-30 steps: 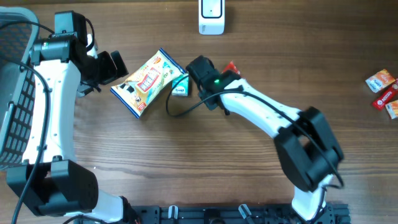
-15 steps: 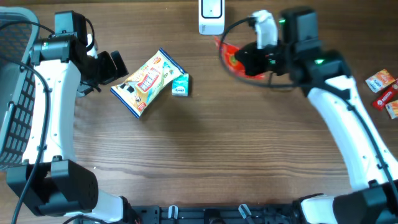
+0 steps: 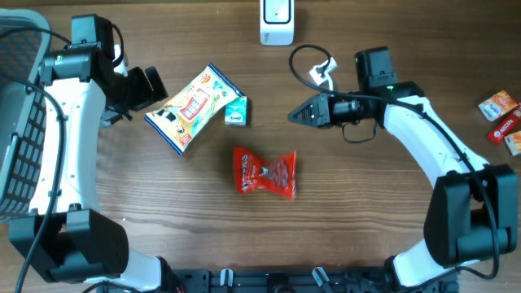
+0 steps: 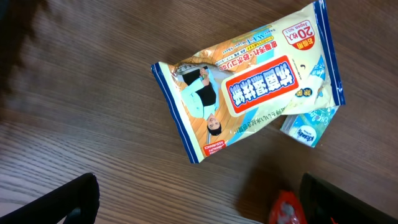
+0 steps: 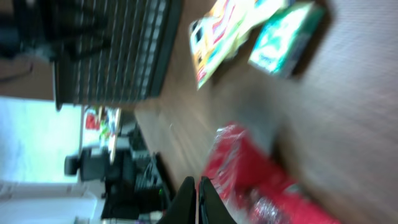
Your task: Scan the item barcode
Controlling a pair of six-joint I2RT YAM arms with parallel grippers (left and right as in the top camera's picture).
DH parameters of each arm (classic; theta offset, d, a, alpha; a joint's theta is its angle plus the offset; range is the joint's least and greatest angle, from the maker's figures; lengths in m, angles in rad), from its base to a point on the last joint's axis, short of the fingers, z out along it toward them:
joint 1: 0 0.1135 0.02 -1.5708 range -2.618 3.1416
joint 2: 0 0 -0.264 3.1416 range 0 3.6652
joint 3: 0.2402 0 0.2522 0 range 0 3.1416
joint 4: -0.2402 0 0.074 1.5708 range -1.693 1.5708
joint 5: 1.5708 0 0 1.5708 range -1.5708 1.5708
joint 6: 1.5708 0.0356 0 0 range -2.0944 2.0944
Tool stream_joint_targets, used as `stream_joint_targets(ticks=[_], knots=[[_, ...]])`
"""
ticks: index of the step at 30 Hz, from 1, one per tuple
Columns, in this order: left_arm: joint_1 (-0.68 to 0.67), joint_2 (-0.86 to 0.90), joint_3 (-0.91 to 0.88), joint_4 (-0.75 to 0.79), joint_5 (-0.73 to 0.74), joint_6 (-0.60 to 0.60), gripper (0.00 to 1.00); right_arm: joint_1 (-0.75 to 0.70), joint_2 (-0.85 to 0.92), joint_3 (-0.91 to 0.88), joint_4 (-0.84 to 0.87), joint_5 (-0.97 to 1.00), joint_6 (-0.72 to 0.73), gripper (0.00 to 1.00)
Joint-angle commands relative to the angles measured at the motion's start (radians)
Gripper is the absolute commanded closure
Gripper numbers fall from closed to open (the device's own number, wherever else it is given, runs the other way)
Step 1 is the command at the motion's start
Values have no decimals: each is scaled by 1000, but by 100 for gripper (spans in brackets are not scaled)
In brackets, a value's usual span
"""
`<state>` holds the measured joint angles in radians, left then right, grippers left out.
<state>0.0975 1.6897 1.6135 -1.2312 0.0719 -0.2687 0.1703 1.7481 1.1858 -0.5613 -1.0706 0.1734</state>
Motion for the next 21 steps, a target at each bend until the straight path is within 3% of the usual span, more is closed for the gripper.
stream_joint_targets(ticks=[1,5,6,8,9,12,17,21], knots=[[3,7,-6,0,-6,-9,0,-51,13,4,50,113,50,96],[3,7,-6,0,-6,-9,0,-41,-3,13,-6,217,-31,93],[3,7,-6,0,-6,-9,0,-24,-6,19,-62,266,-56,58],[3,7,-6,0,-6,-9,0,4,-6,21,-144,317,-61,28],[3,7,-6,0,-7,-9,0,19,-5,19,-186,336,-62,18],[3,7,-6,0,-6,-9,0,77,-4,2,-288,360,-89,7],[3,7,-6,0,-6,-9,0,238,-4,-17,-337,392,-278,5],[3,7,-6,0,-6,-9,0,386,-4,-16,-285,743,-232,0]])
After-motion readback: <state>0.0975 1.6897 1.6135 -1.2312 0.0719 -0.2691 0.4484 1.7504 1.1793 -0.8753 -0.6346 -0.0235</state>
